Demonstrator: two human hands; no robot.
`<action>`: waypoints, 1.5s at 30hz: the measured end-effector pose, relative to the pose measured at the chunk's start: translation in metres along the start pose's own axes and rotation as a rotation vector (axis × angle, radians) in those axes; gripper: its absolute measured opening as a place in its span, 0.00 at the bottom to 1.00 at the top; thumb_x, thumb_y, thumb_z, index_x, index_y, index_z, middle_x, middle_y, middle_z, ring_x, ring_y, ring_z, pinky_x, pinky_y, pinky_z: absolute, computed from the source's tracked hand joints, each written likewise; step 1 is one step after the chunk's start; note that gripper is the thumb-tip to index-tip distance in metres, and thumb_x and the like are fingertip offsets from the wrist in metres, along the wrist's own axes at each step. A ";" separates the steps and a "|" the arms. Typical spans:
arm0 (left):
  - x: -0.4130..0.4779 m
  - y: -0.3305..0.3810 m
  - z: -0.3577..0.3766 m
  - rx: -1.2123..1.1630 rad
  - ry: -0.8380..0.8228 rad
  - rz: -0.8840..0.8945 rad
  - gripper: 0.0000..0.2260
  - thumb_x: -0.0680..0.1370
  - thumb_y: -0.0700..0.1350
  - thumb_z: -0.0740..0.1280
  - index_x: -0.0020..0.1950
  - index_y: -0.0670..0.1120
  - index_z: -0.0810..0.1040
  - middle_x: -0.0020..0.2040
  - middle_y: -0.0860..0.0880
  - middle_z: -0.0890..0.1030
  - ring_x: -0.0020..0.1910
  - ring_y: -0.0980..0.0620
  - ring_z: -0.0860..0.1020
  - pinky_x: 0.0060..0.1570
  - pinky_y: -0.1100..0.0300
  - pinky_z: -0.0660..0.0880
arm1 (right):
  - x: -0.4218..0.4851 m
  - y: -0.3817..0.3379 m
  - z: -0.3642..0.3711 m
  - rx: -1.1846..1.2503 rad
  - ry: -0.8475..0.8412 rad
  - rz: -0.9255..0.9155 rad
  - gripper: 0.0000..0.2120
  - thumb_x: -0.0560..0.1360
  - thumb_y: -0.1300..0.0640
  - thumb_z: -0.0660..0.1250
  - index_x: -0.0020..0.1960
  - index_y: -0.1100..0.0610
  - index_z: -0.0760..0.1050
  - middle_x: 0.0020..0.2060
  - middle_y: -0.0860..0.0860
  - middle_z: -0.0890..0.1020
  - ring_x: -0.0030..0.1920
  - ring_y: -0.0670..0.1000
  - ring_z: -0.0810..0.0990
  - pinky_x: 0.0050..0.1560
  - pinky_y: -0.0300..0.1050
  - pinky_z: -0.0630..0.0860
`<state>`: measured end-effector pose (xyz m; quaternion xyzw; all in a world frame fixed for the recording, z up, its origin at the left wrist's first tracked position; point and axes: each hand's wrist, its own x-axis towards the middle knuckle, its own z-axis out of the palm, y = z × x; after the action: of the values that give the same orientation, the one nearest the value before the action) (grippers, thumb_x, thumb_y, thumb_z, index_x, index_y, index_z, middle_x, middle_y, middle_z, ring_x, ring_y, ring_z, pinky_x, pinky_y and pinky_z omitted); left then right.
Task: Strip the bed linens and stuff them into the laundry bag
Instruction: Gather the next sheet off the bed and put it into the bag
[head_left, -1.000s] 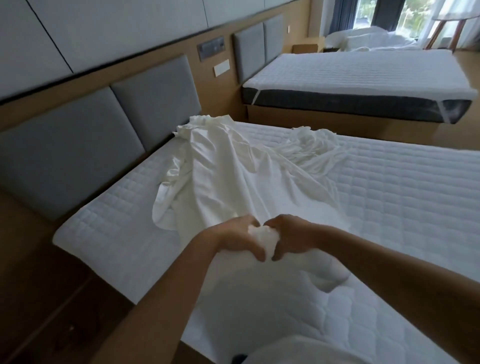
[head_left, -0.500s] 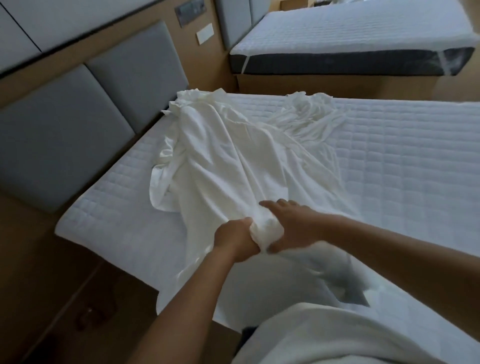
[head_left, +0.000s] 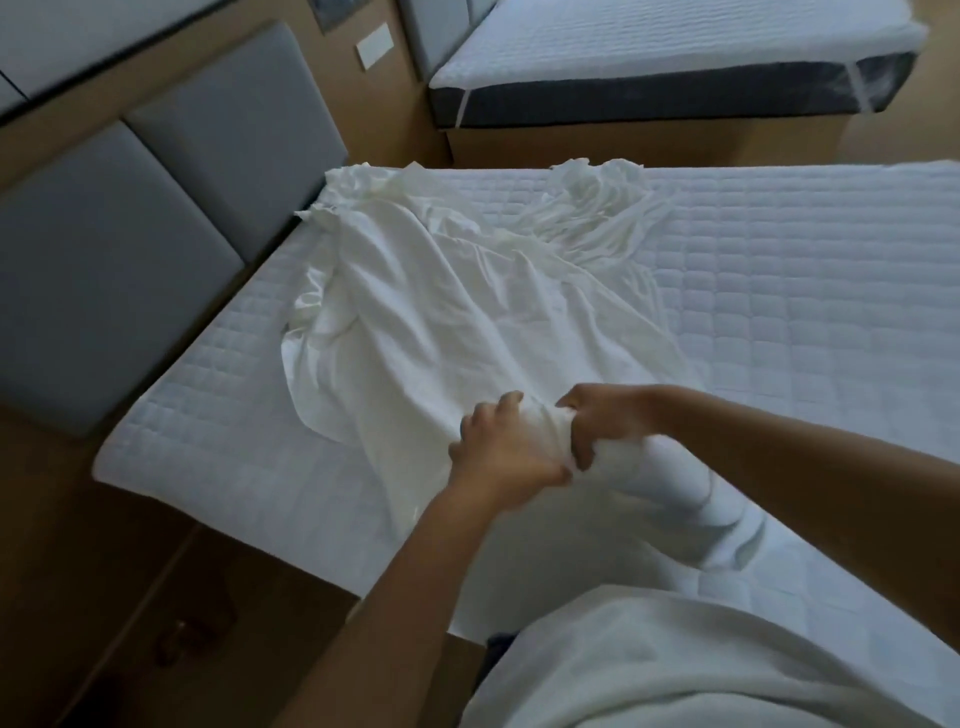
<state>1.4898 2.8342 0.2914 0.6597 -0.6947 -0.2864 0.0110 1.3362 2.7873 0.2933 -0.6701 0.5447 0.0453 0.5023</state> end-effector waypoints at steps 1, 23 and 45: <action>-0.009 0.003 0.014 0.198 0.103 0.066 0.45 0.65 0.57 0.75 0.74 0.51 0.53 0.70 0.47 0.62 0.70 0.46 0.61 0.68 0.46 0.63 | 0.001 -0.005 -0.007 0.047 -0.062 0.053 0.16 0.61 0.64 0.71 0.49 0.61 0.79 0.38 0.51 0.79 0.41 0.52 0.78 0.37 0.40 0.74; 0.006 -0.031 -0.025 -0.201 -0.349 -0.087 0.24 0.67 0.53 0.76 0.59 0.47 0.76 0.53 0.48 0.78 0.52 0.48 0.78 0.50 0.53 0.76 | 0.011 0.001 0.050 -0.290 0.195 -0.279 0.17 0.65 0.53 0.74 0.52 0.50 0.75 0.43 0.47 0.81 0.44 0.51 0.79 0.44 0.44 0.75; 0.053 -0.101 0.117 -0.177 -0.528 -0.051 0.15 0.61 0.50 0.78 0.41 0.48 0.78 0.40 0.50 0.79 0.39 0.50 0.78 0.37 0.58 0.74 | 0.043 0.087 0.152 -0.802 0.229 -0.175 0.57 0.59 0.39 0.77 0.76 0.51 0.48 0.69 0.63 0.67 0.68 0.67 0.66 0.64 0.64 0.65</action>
<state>1.5283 2.8335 0.1325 0.5761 -0.6288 -0.5082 -0.1201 1.3597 2.8761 0.1384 -0.8568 0.4772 0.1363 0.1401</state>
